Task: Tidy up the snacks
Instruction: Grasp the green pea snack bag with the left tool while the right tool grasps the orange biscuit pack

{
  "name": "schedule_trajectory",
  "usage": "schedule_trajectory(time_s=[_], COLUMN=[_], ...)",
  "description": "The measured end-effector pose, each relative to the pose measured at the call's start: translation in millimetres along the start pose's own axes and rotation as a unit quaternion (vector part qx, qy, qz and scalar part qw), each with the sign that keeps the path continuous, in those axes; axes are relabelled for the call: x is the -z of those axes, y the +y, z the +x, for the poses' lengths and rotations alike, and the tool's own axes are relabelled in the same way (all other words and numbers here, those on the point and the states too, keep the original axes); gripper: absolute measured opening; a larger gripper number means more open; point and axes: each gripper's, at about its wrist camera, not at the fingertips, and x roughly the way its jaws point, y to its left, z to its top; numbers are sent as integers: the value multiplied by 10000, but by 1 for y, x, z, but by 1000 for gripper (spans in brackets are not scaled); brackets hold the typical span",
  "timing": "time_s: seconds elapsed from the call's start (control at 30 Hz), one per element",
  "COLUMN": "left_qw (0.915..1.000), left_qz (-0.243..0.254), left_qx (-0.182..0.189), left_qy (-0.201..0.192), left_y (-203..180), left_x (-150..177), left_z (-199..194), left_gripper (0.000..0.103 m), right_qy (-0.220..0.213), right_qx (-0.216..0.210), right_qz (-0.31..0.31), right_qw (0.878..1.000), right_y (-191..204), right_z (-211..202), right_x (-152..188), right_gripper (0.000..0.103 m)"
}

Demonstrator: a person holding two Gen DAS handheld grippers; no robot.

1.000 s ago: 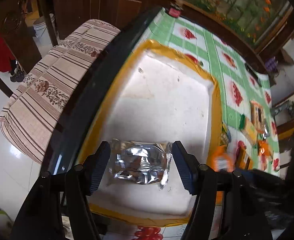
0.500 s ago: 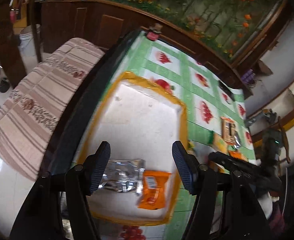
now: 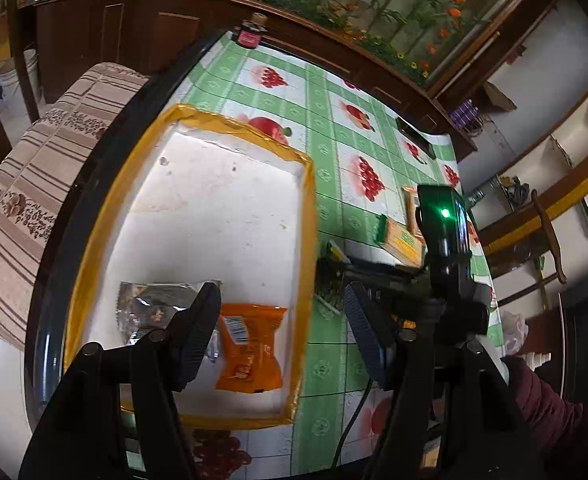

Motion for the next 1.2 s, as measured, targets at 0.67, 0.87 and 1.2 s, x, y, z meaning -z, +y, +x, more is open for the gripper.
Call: schedule_trajectory(time_s=[0.67,0.87,1.2], left_qw=[9784,9789,9601], left_qz=[1678,1589,2378], left_qx=[173,6,-109], left_qy=[1192,1283,1468], left_y=[-111,-102,-130], left_x=[35,33,43], left_z=[102,107,133], left_gripper=[63,63,63], right_qy=[-189,-190,29], right_qx=[-70,457,540], right_qz=[1741,1366,1132], right_qw=[9845,9894,9921], right_y=[-110,-89,-123], right_z=[-71,-44,-64], right_x=[83,68,91], right_gripper=[67,66,65])
